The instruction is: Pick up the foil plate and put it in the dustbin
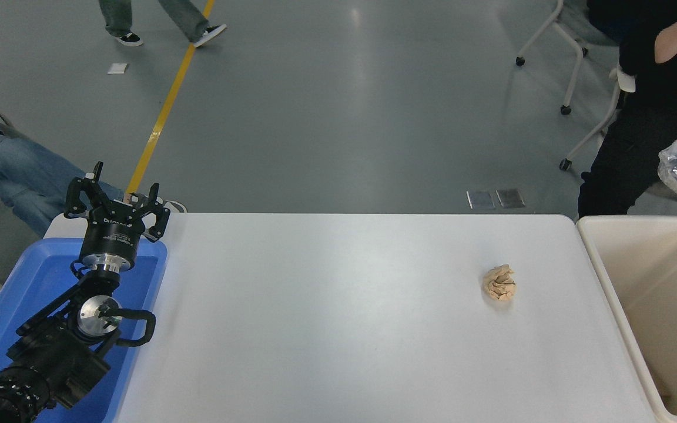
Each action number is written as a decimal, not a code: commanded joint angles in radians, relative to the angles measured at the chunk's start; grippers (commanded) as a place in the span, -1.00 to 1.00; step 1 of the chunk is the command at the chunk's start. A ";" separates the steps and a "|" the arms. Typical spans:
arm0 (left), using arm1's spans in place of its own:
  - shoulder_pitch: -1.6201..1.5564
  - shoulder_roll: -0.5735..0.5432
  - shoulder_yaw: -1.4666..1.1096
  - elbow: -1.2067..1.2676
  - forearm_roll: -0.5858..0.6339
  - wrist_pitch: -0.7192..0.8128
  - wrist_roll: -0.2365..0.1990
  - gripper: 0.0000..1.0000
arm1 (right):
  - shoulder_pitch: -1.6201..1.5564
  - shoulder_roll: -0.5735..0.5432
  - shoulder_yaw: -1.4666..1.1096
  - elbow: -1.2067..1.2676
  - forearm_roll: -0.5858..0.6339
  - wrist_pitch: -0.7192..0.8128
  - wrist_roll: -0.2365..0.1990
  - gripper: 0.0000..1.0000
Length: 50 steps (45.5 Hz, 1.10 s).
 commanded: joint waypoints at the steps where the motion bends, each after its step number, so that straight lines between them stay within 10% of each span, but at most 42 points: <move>1: 0.000 0.000 -0.001 0.000 0.000 0.000 0.000 0.98 | -0.202 0.102 0.137 -0.080 0.037 -0.094 0.001 -1.00; 20: 0.000 0.000 -0.001 0.000 0.000 0.000 0.000 0.98 | -0.296 0.122 0.183 -0.080 0.052 -0.132 0.002 -1.00; 24: 0.000 0.000 -0.001 0.000 0.000 0.000 0.000 0.98 | -0.296 0.122 0.177 -0.079 0.052 -0.132 0.002 0.59; 26: 0.000 0.000 -0.001 0.000 0.000 0.000 0.000 0.98 | -0.295 0.122 0.174 -0.076 0.052 -0.131 0.002 1.00; 50: 0.000 0.000 -0.001 0.000 0.000 0.000 0.000 0.98 | 0.200 -0.019 -0.096 0.240 0.046 -0.079 0.007 1.00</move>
